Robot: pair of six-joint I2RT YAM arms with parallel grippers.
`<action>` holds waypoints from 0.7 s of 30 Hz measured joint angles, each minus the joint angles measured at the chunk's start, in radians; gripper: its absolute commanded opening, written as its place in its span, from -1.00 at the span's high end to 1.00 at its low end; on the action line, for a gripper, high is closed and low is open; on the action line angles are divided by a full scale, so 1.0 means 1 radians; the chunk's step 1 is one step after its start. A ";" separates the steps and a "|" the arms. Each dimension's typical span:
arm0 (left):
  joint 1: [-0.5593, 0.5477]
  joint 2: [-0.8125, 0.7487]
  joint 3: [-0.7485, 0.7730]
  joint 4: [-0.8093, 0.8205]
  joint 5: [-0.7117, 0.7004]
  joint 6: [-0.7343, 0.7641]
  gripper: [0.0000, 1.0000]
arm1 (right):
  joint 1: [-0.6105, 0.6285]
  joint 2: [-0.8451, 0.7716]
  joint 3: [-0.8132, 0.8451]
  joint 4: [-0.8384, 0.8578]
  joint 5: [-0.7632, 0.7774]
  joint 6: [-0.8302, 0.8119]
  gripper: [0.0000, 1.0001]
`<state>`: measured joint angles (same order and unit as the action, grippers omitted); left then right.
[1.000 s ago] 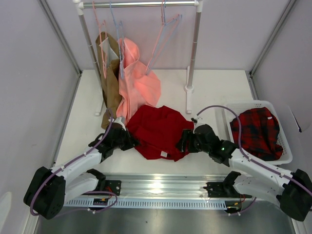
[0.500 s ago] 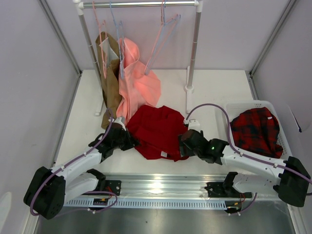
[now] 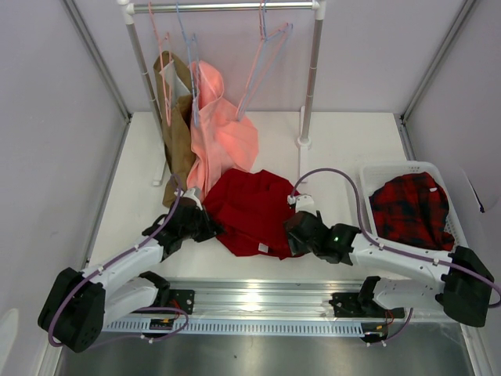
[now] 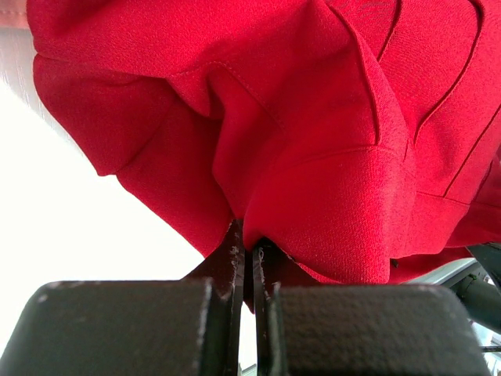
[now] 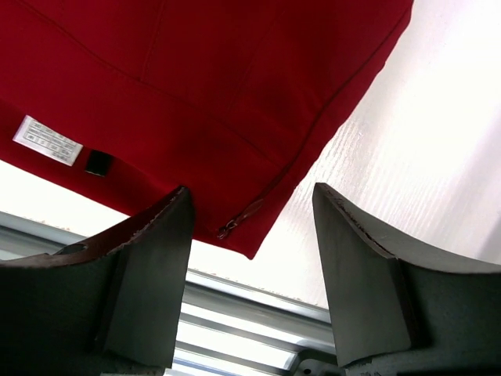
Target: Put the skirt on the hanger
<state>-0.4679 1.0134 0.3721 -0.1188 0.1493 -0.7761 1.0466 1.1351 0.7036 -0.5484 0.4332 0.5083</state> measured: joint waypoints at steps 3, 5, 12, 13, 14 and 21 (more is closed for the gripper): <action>0.000 0.000 0.000 -0.002 0.000 0.000 1.00 | 0.006 0.027 0.004 0.004 0.000 -0.021 -0.29; 0.000 -0.002 0.000 -0.004 0.000 0.000 1.00 | 0.009 0.045 0.009 0.008 0.002 -0.034 -0.29; 0.000 -0.008 0.000 -0.007 0.000 0.003 1.00 | 0.022 0.089 0.011 0.015 0.026 -0.066 -0.26; 0.000 -0.008 0.000 -0.008 0.000 0.003 1.00 | 0.023 0.091 0.012 0.018 0.031 -0.069 -0.19; 0.000 -0.008 0.000 -0.008 0.000 0.005 1.00 | 0.024 0.094 0.012 0.021 0.035 -0.075 -0.15; 0.000 -0.010 0.000 -0.012 0.000 0.011 0.99 | 0.016 0.117 0.017 0.051 0.053 -0.096 0.55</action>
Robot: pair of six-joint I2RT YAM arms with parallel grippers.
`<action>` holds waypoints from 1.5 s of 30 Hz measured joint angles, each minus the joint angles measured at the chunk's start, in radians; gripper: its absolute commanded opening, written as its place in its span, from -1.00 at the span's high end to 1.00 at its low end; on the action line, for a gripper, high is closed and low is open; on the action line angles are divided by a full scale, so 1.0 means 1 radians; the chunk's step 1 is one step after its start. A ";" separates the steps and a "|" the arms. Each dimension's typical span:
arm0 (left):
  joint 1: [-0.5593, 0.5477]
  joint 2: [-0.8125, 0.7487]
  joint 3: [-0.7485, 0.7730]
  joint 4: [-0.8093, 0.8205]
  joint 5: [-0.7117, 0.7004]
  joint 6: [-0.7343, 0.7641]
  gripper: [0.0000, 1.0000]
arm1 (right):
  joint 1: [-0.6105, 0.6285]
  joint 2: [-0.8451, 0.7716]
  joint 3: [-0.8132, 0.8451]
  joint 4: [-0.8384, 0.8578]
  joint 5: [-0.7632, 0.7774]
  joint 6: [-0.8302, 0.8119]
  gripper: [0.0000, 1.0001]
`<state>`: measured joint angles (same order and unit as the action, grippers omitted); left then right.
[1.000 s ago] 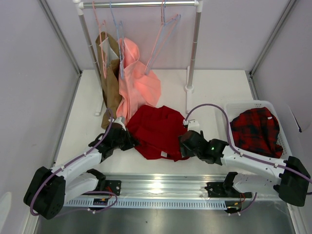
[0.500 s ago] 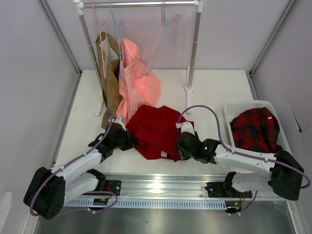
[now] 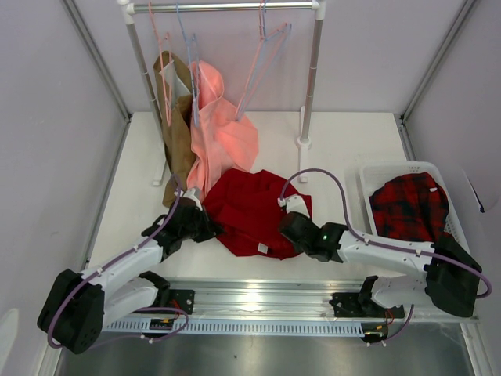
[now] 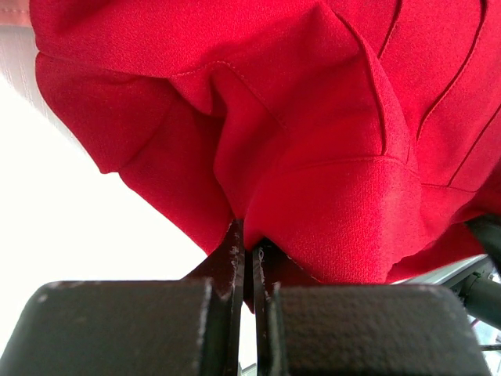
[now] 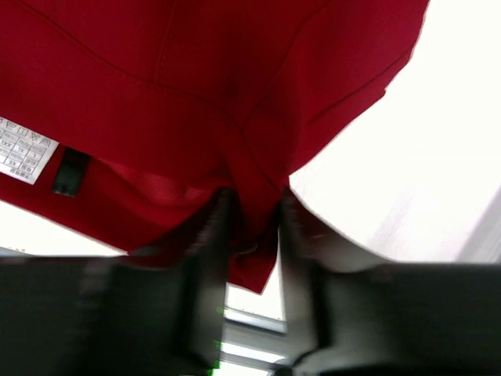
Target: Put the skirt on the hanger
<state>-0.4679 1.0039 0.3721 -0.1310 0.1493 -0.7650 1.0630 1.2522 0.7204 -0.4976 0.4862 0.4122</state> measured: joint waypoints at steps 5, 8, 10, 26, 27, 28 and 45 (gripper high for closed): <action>0.000 -0.010 0.000 -0.009 -0.001 0.008 1.00 | -0.055 -0.014 0.007 0.020 -0.050 -0.002 0.77; 0.000 -0.015 0.000 -0.013 -0.005 0.014 0.99 | -0.130 -0.071 0.005 0.046 -0.171 0.006 0.80; 0.000 -0.018 0.000 -0.014 -0.007 0.015 0.99 | -0.203 -0.127 -0.009 0.098 -0.301 0.026 0.80; 0.000 -0.020 0.000 -0.019 -0.014 0.025 0.97 | -0.606 0.041 -0.322 0.999 -1.303 0.536 0.83; 0.000 -0.020 0.000 -0.019 -0.015 0.025 0.96 | -0.607 0.075 -0.322 1.030 -1.319 0.551 0.83; 0.000 -0.020 0.000 -0.019 -0.015 0.025 0.96 | -0.607 0.115 -0.322 1.060 -1.334 0.565 0.82; 0.000 -0.016 0.025 -0.045 -0.038 0.041 0.73 | -0.554 0.394 -0.060 0.739 -1.167 0.365 -0.13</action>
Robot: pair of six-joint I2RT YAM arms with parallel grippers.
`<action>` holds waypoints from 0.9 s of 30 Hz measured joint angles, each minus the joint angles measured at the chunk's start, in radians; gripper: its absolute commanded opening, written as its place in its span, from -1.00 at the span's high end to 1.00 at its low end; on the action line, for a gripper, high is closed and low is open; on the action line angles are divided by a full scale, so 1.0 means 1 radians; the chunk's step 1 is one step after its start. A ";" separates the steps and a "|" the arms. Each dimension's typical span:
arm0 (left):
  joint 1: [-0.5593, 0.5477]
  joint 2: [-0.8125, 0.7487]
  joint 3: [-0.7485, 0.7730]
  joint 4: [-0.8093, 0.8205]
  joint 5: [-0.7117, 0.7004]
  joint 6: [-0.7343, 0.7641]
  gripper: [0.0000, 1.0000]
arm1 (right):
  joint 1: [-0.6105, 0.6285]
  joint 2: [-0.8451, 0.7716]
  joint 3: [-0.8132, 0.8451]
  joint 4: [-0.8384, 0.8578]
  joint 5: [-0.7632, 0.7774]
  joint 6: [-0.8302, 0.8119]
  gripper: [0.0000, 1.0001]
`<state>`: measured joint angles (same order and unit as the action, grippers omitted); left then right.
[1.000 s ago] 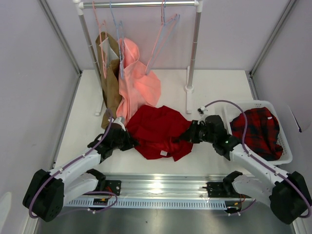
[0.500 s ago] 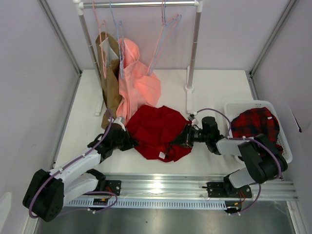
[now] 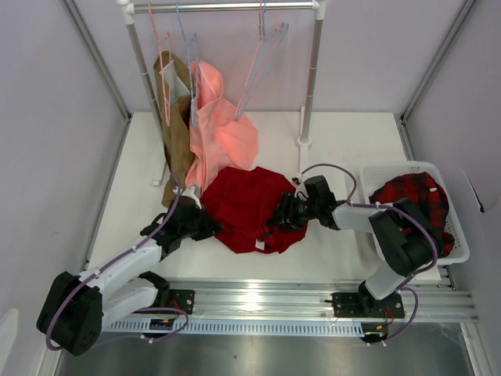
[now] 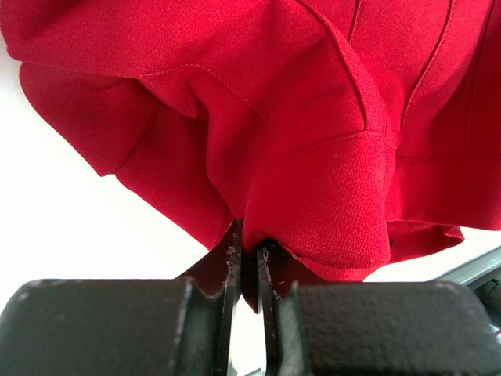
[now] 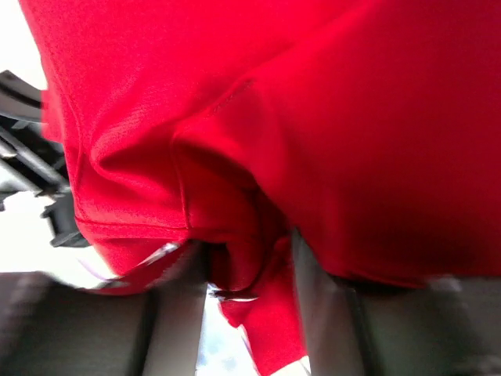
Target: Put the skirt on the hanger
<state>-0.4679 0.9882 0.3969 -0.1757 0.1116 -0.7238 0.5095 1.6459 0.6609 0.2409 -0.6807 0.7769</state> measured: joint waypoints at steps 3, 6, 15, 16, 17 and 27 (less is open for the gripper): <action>0.000 0.000 0.006 -0.006 -0.005 0.003 0.70 | 0.022 -0.039 0.031 -0.105 0.076 -0.046 -0.39; 0.000 0.000 0.006 -0.009 -0.010 0.004 0.69 | 0.042 -0.097 0.043 -0.206 0.166 -0.077 -0.54; -0.001 -0.002 0.006 -0.014 -0.018 0.010 0.65 | 0.100 -0.288 0.079 -0.480 0.417 -0.124 -0.62; -0.001 -0.002 0.006 -0.014 -0.020 0.010 0.65 | 0.112 -0.304 0.089 -0.503 0.443 -0.125 -0.62; -0.001 -0.002 0.006 -0.014 -0.021 0.010 0.65 | 0.128 -0.320 0.102 -0.530 0.478 -0.127 -0.62; -0.005 -0.002 0.006 -0.014 -0.022 0.010 0.62 | 0.408 -0.356 0.203 -0.716 0.851 -0.176 -0.62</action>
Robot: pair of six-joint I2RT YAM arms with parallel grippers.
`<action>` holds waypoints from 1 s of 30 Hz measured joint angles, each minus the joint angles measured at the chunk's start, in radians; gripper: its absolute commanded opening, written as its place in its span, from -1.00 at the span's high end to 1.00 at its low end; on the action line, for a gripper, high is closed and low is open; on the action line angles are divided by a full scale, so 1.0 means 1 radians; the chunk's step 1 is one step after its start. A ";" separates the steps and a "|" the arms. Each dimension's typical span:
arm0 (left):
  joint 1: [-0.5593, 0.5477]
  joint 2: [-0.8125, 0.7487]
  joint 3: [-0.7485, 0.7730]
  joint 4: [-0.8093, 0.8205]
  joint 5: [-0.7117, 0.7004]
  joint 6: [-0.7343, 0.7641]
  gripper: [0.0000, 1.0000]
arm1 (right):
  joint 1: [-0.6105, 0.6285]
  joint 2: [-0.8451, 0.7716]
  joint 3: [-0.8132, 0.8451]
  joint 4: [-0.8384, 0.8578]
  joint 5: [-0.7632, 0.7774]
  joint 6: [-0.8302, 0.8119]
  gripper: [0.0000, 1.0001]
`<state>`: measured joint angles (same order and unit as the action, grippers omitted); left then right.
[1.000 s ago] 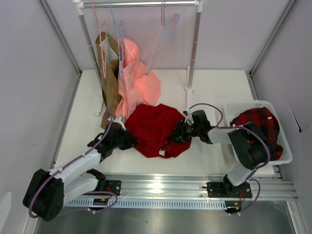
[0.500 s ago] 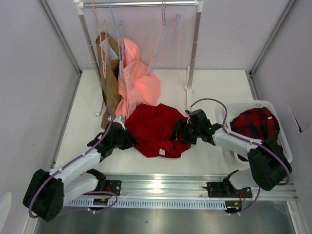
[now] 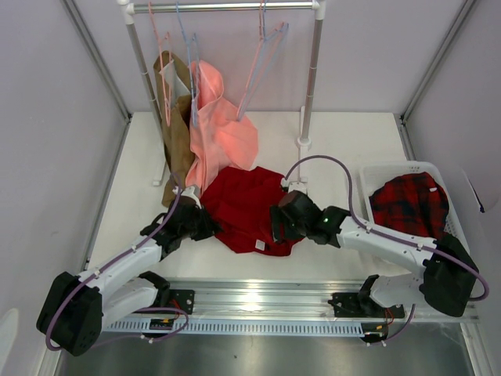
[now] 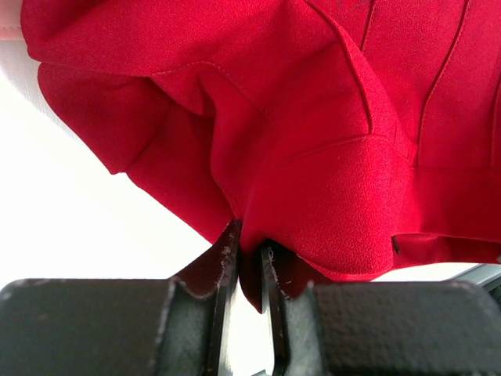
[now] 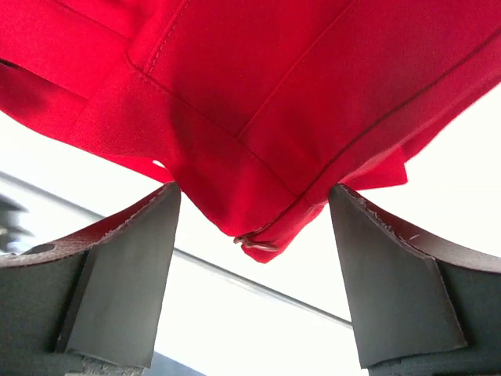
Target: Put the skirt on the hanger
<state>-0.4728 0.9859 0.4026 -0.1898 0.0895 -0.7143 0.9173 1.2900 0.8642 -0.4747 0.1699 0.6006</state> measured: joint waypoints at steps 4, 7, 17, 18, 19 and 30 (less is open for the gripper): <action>0.000 0.000 0.000 0.000 0.000 0.000 0.61 | 0.091 0.001 0.000 -0.051 0.134 -0.017 -0.63; -0.001 0.000 0.000 0.000 0.000 0.000 0.61 | 0.156 0.005 0.001 -0.077 0.221 -0.029 -0.63; -0.001 0.004 0.006 0.000 0.000 0.000 0.59 | 0.291 0.084 0.030 -0.164 0.470 -0.034 -0.64; -0.001 0.004 0.006 0.000 0.000 0.000 0.60 | 0.294 0.097 0.030 -0.163 0.491 -0.034 -0.63; -0.001 0.004 0.006 0.000 0.000 0.000 0.60 | 0.294 0.109 0.030 -0.164 0.510 -0.037 -0.59; -0.001 0.004 0.012 -0.008 -0.006 0.008 0.57 | 0.304 0.159 0.018 -0.109 0.585 -0.106 -0.54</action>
<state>-0.4736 0.9901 0.4145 -0.1982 0.0837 -0.7063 1.2209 1.4494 0.8825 -0.5838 0.7547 0.4950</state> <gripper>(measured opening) 0.211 0.773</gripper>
